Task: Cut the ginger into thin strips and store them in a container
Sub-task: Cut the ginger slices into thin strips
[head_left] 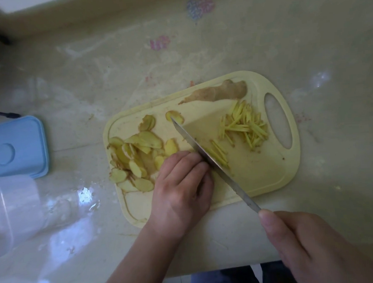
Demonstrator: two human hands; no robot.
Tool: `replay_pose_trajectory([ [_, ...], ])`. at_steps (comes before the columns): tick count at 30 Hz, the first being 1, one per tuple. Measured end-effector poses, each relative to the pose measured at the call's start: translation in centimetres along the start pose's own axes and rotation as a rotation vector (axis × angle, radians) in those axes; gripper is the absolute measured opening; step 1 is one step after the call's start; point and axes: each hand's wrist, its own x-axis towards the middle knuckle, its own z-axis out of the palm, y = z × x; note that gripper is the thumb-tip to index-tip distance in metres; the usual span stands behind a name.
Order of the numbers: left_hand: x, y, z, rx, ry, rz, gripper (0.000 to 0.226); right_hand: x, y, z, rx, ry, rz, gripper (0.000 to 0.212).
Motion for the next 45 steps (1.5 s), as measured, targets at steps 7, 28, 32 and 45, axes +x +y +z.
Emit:
replay_pose_trajectory([
  [7,0.0,-0.1,0.0,-0.006,-0.008,-0.019,0.004,-0.4,1.9,0.2,-0.108,0.061,-0.122,0.089],
  [28,0.0,0.2,-0.4,0.111,-0.027,0.049,0.01,-1.5,1.9,0.4,0.176,0.187,0.128,0.096],
  [32,0.0,0.2,-0.4,0.103,-0.046,0.045,0.012,-1.3,1.7,0.8,0.152,0.233,0.072,0.087],
  [45,-0.2,0.0,0.0,0.042,-0.077,0.028,0.011,-0.4,2.4,0.6,-0.002,-0.045,0.154,0.103],
])
